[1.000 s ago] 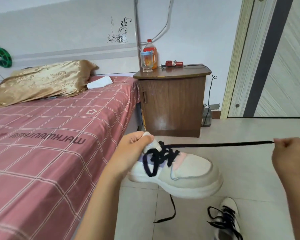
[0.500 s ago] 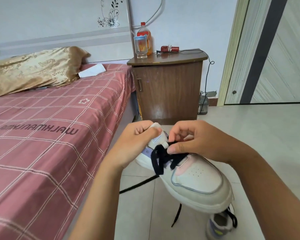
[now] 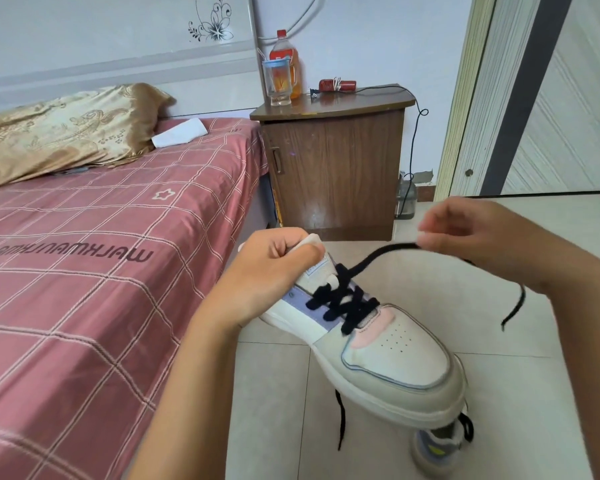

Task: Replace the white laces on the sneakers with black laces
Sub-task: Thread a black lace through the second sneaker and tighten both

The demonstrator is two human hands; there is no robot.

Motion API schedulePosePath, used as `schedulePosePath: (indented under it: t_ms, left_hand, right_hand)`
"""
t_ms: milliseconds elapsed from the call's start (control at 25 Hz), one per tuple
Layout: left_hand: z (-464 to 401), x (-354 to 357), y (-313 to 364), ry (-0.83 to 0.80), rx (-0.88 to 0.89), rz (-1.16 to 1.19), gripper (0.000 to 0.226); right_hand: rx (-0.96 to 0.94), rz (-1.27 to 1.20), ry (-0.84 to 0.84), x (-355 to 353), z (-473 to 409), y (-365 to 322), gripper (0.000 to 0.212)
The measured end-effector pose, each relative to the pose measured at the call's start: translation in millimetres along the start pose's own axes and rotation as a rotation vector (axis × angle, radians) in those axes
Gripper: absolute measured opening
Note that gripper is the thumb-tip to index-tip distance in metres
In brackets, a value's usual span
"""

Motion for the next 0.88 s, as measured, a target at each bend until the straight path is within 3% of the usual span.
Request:
schedulePosePath:
  t_ms: [160, 240, 600, 760, 880]
  left_hand:
    - [1, 2, 10, -0.021, 0.021, -0.02, 0.054]
    - [4, 2, 14, -0.016, 0.017, -0.036, 0.047]
    - [11, -10, 23, 0.037, 0.041, -0.171, 0.045]
    - [13, -15, 26, 0.074, 0.05, -0.13, 0.043]
    - [20, -22, 27, 0.007, 0.058, -0.052, 0.039]
  right_hand:
    - [-0.192, -0.051, -0.311, 57, 13, -43, 0.012]
    - [-0.225, -0.029, -0.337, 68, 14, -49, 0.012]
    - [-0.319, 0.176, -0.196, 61, 16, -52, 0.017]
    - [-0.523, 0.293, -0.008, 60, 17, -56, 0.019]
    - [-0.642, 0.288, 0.053, 61, 19, -57, 0.014]
Point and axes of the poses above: each hand's wrist, its own z-axis away from the middle knuckle, its own x-axis out of the palm, y = z × x, the point moved 4 cm from there along -z, towards the middle knuckle, and after that the axes turned 10 degrees about -z, right-handed, at the moved point
